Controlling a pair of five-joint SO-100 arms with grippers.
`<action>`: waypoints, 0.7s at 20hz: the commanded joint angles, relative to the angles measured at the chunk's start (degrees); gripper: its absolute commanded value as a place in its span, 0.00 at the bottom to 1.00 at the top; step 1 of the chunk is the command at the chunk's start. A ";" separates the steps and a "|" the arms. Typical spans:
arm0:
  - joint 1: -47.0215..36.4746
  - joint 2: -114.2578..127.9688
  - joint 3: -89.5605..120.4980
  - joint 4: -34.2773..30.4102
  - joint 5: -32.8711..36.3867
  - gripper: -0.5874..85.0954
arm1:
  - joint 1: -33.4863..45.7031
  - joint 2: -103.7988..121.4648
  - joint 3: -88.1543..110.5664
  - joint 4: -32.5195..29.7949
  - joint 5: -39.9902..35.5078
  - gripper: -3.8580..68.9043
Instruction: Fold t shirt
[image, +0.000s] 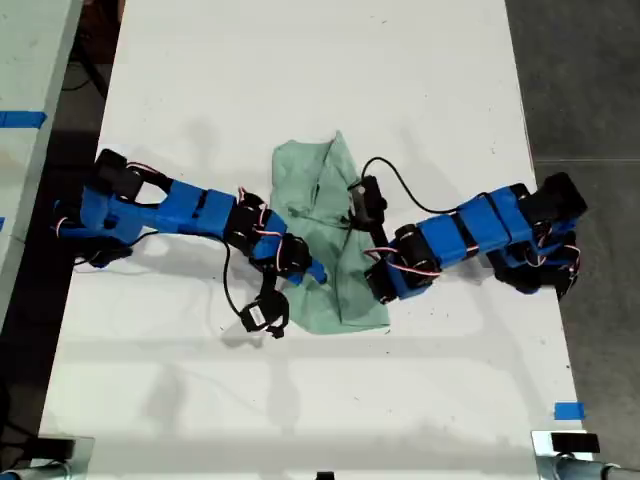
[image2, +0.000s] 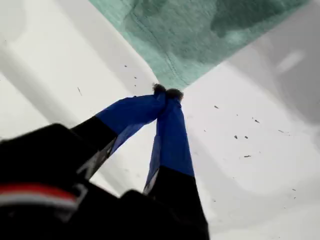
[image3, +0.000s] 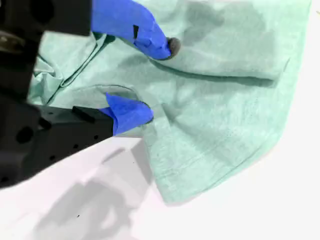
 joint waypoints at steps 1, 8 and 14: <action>0.62 -0.26 -4.92 1.05 0.62 0.21 | -0.79 0.26 -3.43 0.79 0.18 0.04; 2.20 -0.44 -4.83 8.00 -3.87 0.20 | -2.02 -2.46 -4.39 -0.88 0.70 0.04; 5.01 3.69 -3.34 17.93 -10.63 0.21 | -2.46 -3.16 -4.39 -0.97 0.97 0.12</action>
